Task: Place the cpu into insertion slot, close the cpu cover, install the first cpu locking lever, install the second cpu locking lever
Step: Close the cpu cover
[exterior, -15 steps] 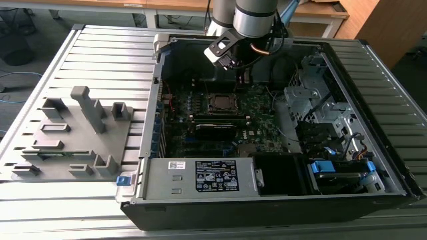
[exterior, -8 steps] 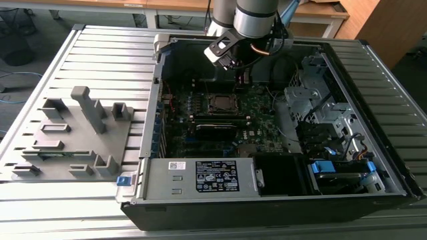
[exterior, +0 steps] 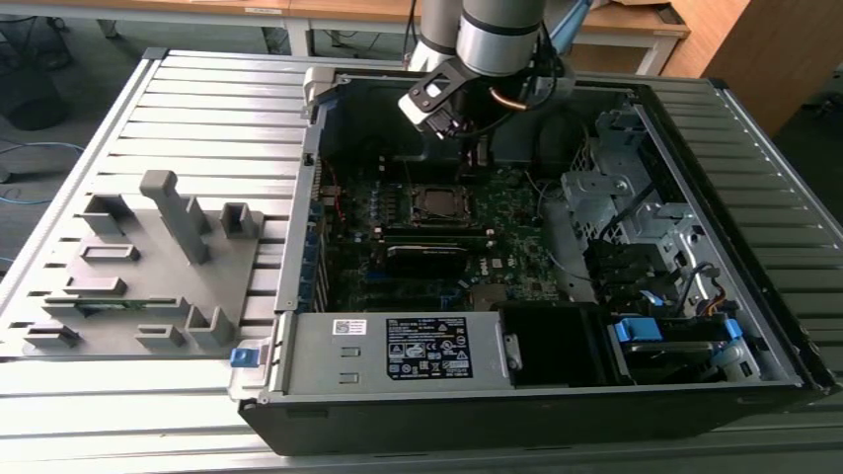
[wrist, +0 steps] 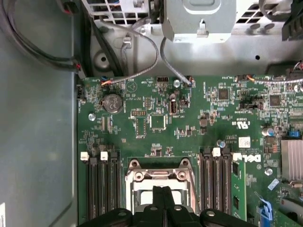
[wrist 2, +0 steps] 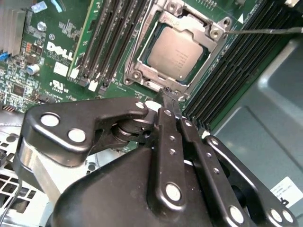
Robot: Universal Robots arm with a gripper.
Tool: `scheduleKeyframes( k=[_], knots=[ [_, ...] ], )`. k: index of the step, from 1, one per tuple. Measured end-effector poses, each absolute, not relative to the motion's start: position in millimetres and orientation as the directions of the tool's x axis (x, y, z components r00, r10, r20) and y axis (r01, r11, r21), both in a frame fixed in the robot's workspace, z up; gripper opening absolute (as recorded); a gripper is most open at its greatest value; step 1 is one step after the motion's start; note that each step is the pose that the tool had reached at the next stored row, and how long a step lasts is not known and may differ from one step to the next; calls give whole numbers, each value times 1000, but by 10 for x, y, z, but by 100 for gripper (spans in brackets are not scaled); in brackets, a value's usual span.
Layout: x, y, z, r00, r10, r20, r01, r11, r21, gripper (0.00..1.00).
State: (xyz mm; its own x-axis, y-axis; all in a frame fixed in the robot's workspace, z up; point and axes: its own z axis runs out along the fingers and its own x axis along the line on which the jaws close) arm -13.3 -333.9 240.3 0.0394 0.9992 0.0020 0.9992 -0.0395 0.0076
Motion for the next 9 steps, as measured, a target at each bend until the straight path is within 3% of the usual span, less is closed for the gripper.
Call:
scheduleKeyframes(
  k=[9],
  knots=[
    [-221,-3377,2349,39,999,2,999,-39,8,11]
  ],
)
